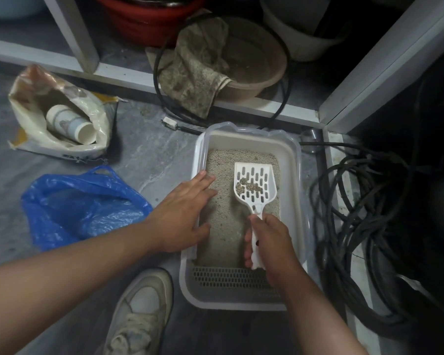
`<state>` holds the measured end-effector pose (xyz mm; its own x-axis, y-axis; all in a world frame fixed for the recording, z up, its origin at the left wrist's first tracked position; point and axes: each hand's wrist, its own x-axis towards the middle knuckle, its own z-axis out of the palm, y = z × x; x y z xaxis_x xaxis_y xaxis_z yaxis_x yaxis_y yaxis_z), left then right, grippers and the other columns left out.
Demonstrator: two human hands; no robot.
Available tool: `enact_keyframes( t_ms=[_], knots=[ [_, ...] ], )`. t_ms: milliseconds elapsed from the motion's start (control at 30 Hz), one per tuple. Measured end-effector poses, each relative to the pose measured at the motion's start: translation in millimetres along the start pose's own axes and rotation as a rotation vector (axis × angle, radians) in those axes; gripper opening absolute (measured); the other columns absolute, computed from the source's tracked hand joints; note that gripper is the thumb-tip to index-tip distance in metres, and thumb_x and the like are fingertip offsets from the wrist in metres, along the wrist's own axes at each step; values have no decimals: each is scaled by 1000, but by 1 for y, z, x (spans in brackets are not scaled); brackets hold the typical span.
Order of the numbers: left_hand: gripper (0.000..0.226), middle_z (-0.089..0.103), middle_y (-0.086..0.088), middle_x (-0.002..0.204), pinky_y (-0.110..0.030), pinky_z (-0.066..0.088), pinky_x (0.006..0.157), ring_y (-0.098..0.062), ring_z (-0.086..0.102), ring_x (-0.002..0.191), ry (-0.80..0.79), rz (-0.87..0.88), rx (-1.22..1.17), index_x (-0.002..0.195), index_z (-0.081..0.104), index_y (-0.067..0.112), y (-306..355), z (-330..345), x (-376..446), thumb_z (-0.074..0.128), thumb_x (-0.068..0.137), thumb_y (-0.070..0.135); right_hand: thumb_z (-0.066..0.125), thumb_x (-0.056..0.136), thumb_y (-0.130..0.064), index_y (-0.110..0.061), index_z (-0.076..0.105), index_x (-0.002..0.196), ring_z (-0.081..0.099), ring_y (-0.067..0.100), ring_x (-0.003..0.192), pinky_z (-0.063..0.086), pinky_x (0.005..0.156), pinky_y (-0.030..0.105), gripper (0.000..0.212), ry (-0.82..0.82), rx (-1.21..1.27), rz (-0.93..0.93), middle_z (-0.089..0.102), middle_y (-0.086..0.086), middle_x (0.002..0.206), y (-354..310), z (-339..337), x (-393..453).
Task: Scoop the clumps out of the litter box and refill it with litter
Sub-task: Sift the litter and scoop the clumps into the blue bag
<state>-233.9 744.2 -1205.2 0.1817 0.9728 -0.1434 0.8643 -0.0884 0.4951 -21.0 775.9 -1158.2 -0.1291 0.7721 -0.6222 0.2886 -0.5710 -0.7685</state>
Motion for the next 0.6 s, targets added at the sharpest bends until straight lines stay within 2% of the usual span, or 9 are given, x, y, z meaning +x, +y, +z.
enact_keyframes(
  t_ms=[133, 300, 500, 600],
  knots=[
    [85, -4, 8, 170, -31, 2, 125, -4, -12, 154, 15, 42, -52, 160, 17, 25, -12, -22, -5, 55, 93, 59, 49, 105, -24, -3, 55, 94, 48, 22, 44, 41, 41, 28, 25, -79, 10, -6, 56, 11, 66, -8, 2, -12],
    [87, 12, -2, 170, -33, 10, 125, -10, 5, 156, 167, -47, -49, 157, 28, 18, -63, -65, -29, 50, 87, 65, 51, 104, -26, 1, 53, 94, 48, 25, 47, 42, 42, 30, 29, -194, -45, -34, 58, 14, 66, -20, 13, -28],
    [89, 25, -5, 166, -50, 18, 125, -17, 14, 156, 213, -212, 15, 154, 37, 15, -115, -69, -100, 56, 81, 62, 52, 103, -25, -1, 56, 88, 49, 27, 45, 42, 41, 29, 28, -349, -120, -39, 57, 19, 64, -44, 47, -38],
    [91, 27, -5, 165, -52, 21, 124, -18, 18, 154, 245, -322, -21, 153, 38, 15, -126, -58, -132, 54, 78, 64, 51, 104, -23, -1, 55, 89, 49, 23, 43, 41, 40, 28, 27, -415, -209, -37, 57, 13, 59, -46, 70, -37]
  ],
)
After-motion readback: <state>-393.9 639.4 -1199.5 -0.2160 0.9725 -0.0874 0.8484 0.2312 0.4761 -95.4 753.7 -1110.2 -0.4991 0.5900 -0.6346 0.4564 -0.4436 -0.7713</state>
